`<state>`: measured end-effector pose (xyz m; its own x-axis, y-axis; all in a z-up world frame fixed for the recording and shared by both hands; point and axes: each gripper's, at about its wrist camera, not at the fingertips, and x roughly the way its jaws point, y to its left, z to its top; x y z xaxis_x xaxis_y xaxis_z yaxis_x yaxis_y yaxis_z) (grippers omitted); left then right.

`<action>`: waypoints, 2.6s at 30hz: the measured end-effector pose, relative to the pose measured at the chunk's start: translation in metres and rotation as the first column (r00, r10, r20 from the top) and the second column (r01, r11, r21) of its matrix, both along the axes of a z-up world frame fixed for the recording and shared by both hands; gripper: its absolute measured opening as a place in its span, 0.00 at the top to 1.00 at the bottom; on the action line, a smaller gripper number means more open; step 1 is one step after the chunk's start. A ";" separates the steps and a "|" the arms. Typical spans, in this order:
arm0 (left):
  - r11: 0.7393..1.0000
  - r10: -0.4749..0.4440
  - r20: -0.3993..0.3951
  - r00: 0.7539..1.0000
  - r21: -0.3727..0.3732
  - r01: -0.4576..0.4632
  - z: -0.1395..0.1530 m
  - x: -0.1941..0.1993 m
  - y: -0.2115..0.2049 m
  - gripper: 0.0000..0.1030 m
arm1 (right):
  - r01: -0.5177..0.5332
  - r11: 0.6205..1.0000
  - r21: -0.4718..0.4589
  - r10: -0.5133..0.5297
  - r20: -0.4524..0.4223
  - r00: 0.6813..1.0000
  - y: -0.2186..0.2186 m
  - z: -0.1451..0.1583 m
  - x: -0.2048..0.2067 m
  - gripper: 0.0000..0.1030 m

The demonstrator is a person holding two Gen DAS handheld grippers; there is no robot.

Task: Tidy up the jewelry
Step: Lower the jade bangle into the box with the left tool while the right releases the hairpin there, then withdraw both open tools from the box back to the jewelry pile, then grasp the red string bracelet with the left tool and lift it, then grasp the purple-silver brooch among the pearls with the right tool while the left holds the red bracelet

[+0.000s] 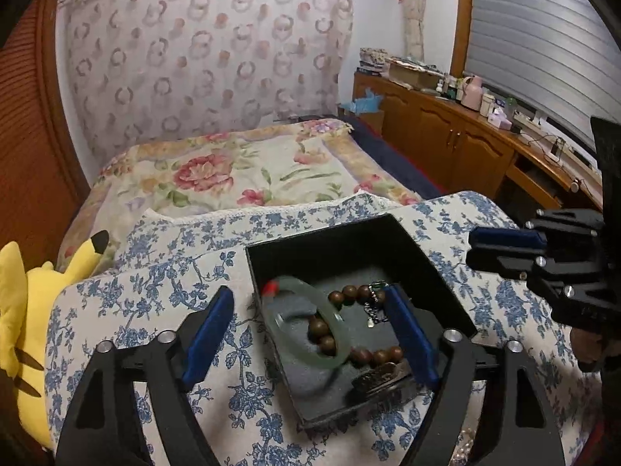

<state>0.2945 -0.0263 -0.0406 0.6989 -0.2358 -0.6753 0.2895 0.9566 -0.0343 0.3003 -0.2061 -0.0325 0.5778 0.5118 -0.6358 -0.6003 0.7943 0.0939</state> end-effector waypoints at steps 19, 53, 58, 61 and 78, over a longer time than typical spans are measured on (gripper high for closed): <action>0.999 0.020 -0.031 0.999 -0.040 -0.021 -0.015 -0.136 0.039 0.24 | -0.002 1.000 0.014 0.002 -0.040 0.999 -0.002 -0.029 -0.129 0.71; 0.986 -0.063 -0.095 0.994 -0.157 0.048 -0.031 -0.180 0.008 0.97 | 0.075 0.997 -0.024 -0.075 -0.016 0.997 0.002 -0.063 -0.190 0.44; 0.984 -0.070 -0.025 0.997 -0.167 0.065 -0.005 -0.195 0.005 0.97 | 0.081 0.997 -0.016 -0.082 -0.017 0.997 0.000 -0.063 -0.189 0.44; 0.985 -0.060 0.015 0.998 -0.160 0.062 0.008 -0.200 0.005 0.97 | 0.080 0.997 -0.019 -0.080 -0.015 0.997 0.000 -0.063 -0.190 0.44; 0.984 0.010 0.052 0.999 -0.179 0.000 0.011 -0.217 0.040 0.97 | 0.010 0.999 -0.033 -0.013 -0.083 0.996 0.023 -0.064 -0.173 0.50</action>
